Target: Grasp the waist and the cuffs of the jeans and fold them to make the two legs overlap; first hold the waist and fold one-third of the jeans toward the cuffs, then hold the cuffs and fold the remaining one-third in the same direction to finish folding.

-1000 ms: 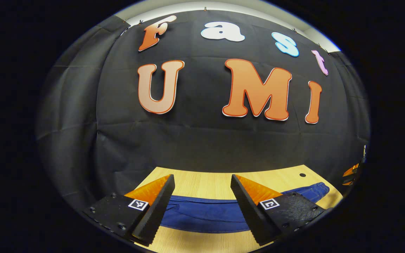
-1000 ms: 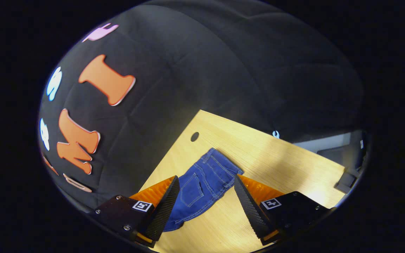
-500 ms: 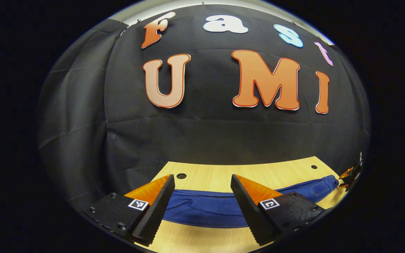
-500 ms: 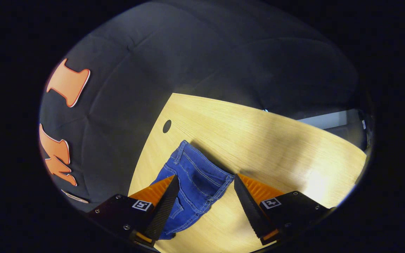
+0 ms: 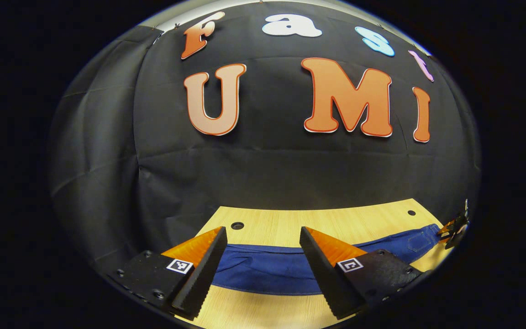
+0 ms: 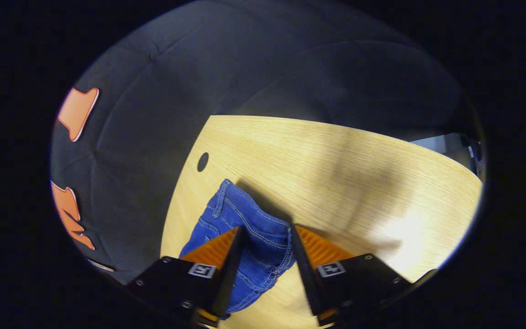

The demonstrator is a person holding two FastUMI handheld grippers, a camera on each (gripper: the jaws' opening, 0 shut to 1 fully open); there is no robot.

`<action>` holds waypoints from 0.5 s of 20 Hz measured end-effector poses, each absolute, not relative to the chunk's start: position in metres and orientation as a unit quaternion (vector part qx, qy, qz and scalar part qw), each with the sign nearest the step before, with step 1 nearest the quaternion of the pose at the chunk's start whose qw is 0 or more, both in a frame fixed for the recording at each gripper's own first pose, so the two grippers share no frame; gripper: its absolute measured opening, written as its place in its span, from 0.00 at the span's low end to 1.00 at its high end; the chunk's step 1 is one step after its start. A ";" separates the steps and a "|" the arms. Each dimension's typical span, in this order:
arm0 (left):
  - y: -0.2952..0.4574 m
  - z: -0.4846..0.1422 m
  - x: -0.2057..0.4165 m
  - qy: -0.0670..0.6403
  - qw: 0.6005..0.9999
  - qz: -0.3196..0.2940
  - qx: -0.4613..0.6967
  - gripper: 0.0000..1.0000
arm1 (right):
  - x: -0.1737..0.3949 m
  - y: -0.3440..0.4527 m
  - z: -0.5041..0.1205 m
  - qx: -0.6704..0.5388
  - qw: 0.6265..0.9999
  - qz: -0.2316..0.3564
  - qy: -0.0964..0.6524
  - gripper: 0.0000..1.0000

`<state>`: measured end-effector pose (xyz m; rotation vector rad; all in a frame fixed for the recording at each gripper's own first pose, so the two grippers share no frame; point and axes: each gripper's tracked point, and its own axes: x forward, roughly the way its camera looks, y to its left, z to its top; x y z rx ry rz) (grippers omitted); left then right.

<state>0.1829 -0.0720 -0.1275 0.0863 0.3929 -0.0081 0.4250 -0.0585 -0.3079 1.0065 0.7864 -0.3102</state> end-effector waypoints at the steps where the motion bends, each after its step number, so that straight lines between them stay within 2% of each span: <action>1: -0.072 -0.127 0.182 0.197 0.979 -0.002 0.041 0.99 | 0.426 -0.057 -0.311 0.463 0.794 -0.150 0.365 0.53; 3: -0.071 -0.128 0.181 0.200 0.979 0.003 0.038 0.99 | 0.428 -0.057 -0.313 0.449 0.802 -0.144 0.366 0.38; 4: -0.070 -0.130 0.180 0.202 0.979 0.004 0.034 0.99 | 0.427 -0.057 -0.308 0.451 0.802 -0.145 0.363 0.25; 6: -0.067 -0.129 0.178 0.202 0.979 0.008 0.030 0.99 | 0.430 -0.055 -0.294 0.463 0.804 -0.140 0.345 0.22; 7: -0.066 -0.129 0.178 0.200 0.979 0.009 0.028 0.99 | 0.434 -0.056 -0.285 0.461 0.812 -0.136 0.330 0.12; 10: -0.064 -0.130 0.181 0.201 0.979 0.004 0.020 0.99 | 0.435 -0.044 -0.244 0.440 0.838 -0.120 0.300 0.11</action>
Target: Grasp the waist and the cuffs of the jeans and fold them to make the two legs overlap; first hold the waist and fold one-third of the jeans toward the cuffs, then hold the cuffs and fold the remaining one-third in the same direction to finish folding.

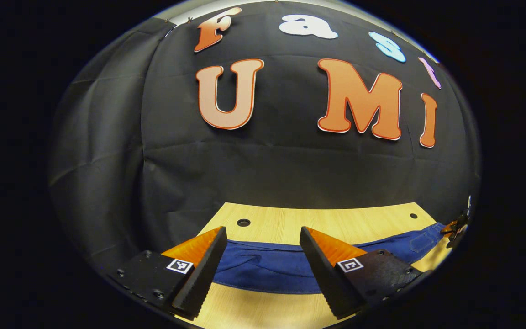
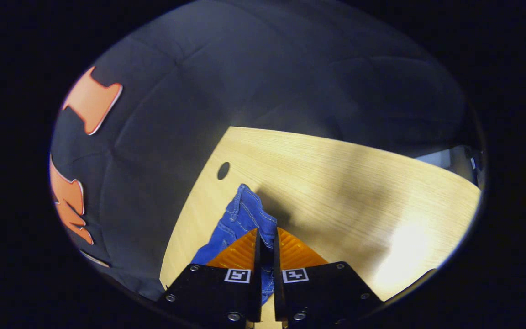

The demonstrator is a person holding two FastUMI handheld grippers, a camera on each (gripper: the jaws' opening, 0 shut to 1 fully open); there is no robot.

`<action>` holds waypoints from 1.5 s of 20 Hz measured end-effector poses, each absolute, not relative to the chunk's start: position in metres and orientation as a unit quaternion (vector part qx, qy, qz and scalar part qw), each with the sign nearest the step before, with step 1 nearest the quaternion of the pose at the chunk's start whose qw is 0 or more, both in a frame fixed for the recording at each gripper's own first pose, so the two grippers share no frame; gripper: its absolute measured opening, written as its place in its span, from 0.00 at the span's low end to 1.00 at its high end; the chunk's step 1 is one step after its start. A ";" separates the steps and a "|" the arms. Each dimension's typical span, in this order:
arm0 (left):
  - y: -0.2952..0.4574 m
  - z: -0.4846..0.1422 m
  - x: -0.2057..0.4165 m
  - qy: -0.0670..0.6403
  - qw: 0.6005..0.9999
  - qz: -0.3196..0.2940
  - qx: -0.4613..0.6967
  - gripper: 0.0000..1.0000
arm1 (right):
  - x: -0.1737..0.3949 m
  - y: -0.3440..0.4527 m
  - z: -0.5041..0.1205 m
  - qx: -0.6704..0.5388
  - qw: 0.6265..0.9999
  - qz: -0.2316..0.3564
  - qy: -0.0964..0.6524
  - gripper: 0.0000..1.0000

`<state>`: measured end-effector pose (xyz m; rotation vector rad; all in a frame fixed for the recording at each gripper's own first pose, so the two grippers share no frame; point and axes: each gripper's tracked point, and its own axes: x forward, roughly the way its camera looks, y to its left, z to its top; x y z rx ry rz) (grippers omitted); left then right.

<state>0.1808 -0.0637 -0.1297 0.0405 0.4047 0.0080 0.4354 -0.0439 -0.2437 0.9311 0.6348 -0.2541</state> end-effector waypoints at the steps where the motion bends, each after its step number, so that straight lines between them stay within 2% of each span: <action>1: -0.062 -0.129 0.180 0.202 0.979 0.003 0.019 0.99 | 0.437 -0.037 -0.227 0.439 0.844 -0.112 0.288 0.11; 8: -0.046 -0.128 0.190 0.187 0.982 -0.020 0.024 1.00 | 0.432 0.063 -0.111 0.417 0.878 -0.047 0.231 0.11; 16: -0.030 -0.127 0.195 0.183 0.982 -0.042 0.011 0.99 | 0.416 0.224 -0.035 0.397 0.894 0.034 0.205 0.11; 22: -0.021 -0.130 0.194 0.189 0.981 -0.044 -0.006 0.99 | 0.404 0.338 -0.049 0.364 0.896 0.083 0.241 0.11; 30: -0.011 -0.137 0.194 0.198 0.979 -0.050 -0.001 1.00 | 0.389 0.467 -0.125 0.308 0.884 0.127 0.327 0.11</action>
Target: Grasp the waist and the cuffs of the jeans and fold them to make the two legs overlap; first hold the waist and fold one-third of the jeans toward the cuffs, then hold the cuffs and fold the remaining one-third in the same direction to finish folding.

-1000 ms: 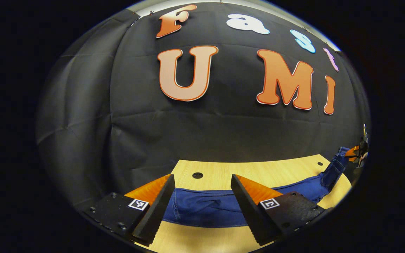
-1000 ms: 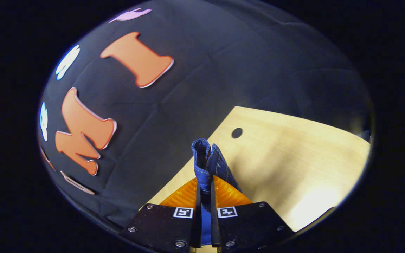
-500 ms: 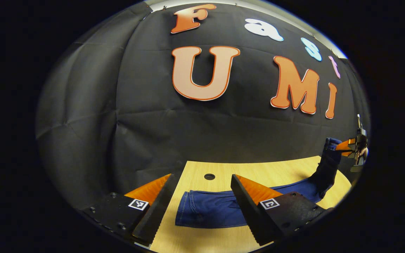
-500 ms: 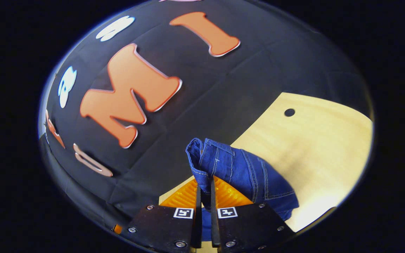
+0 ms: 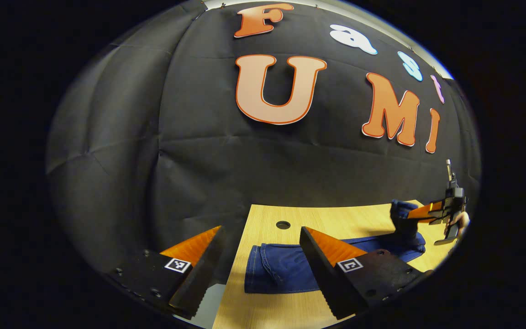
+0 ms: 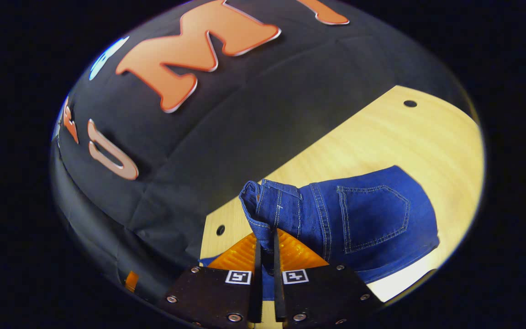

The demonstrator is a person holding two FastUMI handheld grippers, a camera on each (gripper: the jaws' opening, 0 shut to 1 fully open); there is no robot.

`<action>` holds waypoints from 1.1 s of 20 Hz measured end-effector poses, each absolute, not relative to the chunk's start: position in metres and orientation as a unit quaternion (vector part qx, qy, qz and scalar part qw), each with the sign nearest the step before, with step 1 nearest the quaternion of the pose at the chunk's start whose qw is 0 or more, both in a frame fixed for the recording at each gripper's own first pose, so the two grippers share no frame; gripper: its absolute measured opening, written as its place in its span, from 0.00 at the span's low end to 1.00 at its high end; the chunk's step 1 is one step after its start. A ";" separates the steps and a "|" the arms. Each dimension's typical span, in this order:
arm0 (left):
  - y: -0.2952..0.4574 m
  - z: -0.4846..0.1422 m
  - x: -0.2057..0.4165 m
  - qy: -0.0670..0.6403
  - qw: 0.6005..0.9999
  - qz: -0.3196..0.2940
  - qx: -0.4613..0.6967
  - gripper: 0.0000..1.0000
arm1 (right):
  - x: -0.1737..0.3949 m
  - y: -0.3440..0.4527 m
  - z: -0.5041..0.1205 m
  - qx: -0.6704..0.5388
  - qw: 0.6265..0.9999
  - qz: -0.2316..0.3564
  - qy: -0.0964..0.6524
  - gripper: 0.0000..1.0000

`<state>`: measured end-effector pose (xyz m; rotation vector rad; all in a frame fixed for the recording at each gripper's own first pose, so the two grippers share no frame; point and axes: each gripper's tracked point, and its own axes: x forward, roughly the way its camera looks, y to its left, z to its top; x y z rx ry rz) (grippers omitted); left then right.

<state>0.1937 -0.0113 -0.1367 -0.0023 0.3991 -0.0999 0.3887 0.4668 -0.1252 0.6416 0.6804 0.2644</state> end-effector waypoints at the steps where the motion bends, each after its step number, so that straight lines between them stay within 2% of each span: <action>1: -0.010 -0.138 0.193 0.200 0.978 -0.051 0.000 1.00 | 0.386 0.479 -0.142 0.287 0.886 0.127 0.342 0.11; 6: -0.012 -0.142 0.191 0.208 0.977 -0.054 -0.006 1.00 | 0.364 0.517 -0.217 0.217 0.880 0.122 0.405 0.11; 9: -0.014 -0.145 0.189 0.215 0.975 -0.052 -0.016 1.00 | 0.362 0.521 -0.218 0.223 0.881 0.124 0.397 0.11; 10: -0.015 -0.146 0.189 0.216 0.975 -0.052 -0.020 1.00 | 0.361 0.535 -0.216 0.242 0.873 0.142 0.399 0.05; 13: -0.016 -0.148 0.185 0.225 0.972 -0.047 -0.036 1.00 | 0.359 0.546 -0.204 0.256 0.869 0.149 0.397 0.86; 14: -0.016 -0.149 0.183 0.228 0.972 -0.044 -0.042 1.00 | 0.359 0.538 -0.201 0.246 0.875 0.145 0.392 0.96; 22: -0.027 -0.155 0.175 0.258 0.953 -0.002 -0.157 0.97 | 0.358 0.454 -0.139 0.220 0.902 0.134 0.347 0.97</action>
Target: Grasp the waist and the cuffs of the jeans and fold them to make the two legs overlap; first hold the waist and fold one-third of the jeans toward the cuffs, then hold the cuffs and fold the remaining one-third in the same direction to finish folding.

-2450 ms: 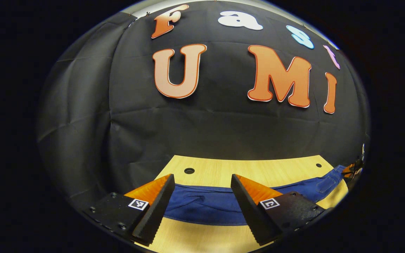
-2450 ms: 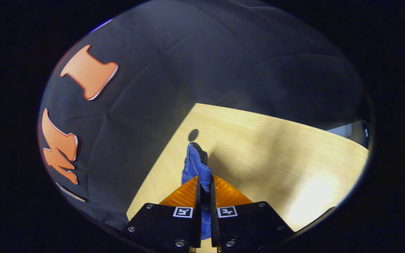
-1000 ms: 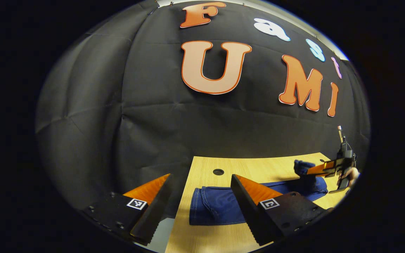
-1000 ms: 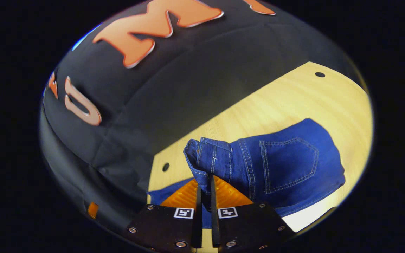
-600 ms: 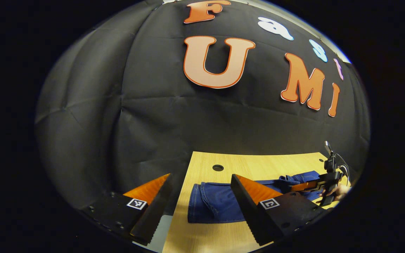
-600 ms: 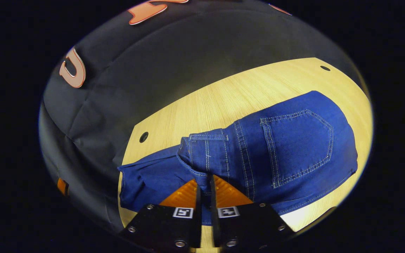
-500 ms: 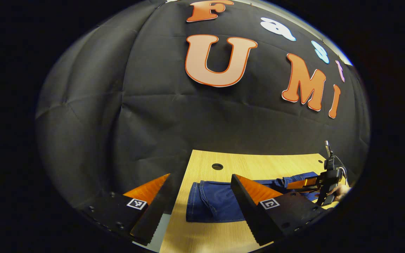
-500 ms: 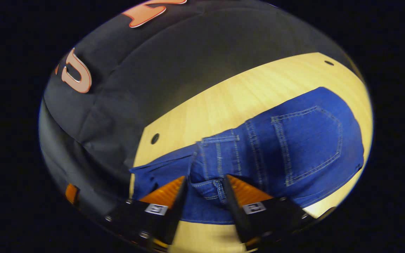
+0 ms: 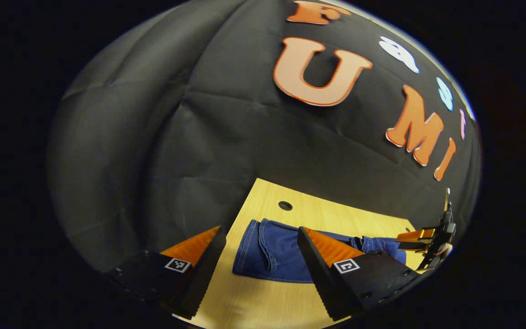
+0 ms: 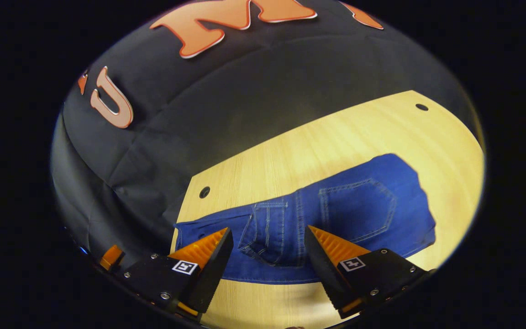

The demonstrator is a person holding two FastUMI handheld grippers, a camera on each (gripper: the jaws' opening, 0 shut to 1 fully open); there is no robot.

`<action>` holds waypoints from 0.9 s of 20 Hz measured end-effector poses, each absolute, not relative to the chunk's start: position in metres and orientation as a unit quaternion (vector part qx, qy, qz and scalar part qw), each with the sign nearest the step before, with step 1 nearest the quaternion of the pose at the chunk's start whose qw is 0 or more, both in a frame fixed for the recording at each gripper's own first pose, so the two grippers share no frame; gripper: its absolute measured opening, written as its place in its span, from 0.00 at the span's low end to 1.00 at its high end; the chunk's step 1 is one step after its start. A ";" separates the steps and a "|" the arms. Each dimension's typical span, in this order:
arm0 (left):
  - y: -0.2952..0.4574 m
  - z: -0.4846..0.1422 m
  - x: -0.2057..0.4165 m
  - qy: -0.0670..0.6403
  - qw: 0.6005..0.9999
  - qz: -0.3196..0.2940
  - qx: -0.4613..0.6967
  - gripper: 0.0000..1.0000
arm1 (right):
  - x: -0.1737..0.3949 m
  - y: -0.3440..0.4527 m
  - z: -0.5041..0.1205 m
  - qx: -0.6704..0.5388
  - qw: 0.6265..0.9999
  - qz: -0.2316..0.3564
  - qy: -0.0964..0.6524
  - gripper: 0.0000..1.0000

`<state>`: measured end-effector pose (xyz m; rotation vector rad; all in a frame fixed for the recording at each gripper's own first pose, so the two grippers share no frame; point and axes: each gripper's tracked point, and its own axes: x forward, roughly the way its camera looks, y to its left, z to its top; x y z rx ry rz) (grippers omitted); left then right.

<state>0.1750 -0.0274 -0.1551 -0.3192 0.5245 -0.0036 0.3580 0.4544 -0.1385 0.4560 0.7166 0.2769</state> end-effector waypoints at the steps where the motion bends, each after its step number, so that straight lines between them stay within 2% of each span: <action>1: -0.033 -0.154 0.177 0.263 0.947 0.001 -0.187 0.97 | 0.358 0.441 -0.131 0.221 0.905 0.129 0.340 0.97; 6: -0.064 -0.157 0.167 0.286 0.879 0.023 -0.382 0.97 | 0.359 0.379 -0.110 0.238 0.911 0.105 0.321 0.97; 8: -0.067 -0.160 0.163 0.306 0.856 0.037 -0.415 0.98 | 0.357 0.358 -0.109 0.244 0.910 0.096 0.321 0.97; 11: -0.070 -0.161 0.158 0.331 0.839 0.052 -0.428 0.98 | 0.351 0.336 -0.116 0.254 0.906 0.083 0.327 0.97; 18: -0.069 -0.189 0.153 0.375 0.836 0.093 -0.390 0.98 | 0.341 0.299 -0.122 0.272 0.902 0.052 0.330 0.97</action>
